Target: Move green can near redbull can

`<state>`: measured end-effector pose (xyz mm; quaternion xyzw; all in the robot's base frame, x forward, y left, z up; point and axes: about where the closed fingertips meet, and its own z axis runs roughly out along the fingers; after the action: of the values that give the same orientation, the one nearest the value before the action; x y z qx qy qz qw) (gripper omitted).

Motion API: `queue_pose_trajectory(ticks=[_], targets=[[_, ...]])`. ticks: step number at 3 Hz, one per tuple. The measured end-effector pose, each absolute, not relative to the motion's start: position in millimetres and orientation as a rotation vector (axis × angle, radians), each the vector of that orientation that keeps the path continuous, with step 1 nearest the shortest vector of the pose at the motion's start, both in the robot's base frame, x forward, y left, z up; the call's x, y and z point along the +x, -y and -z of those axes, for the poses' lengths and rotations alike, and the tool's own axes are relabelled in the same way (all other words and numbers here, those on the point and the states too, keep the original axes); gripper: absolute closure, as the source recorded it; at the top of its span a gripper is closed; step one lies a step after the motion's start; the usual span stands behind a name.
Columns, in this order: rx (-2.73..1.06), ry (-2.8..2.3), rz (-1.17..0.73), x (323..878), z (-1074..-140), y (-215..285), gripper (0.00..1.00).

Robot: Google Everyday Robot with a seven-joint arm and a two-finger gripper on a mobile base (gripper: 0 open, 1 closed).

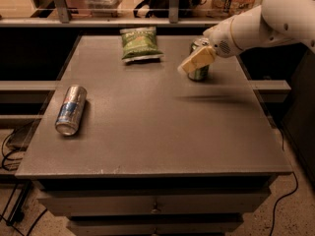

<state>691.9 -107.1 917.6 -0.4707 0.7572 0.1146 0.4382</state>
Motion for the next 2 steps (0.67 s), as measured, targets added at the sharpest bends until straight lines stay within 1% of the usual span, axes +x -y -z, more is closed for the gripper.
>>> queue_pose_trajectory(ticks=[2], targets=[[-1.194, -1.895, -0.305, 693.4, -908.6, 99.8, 0.65]])
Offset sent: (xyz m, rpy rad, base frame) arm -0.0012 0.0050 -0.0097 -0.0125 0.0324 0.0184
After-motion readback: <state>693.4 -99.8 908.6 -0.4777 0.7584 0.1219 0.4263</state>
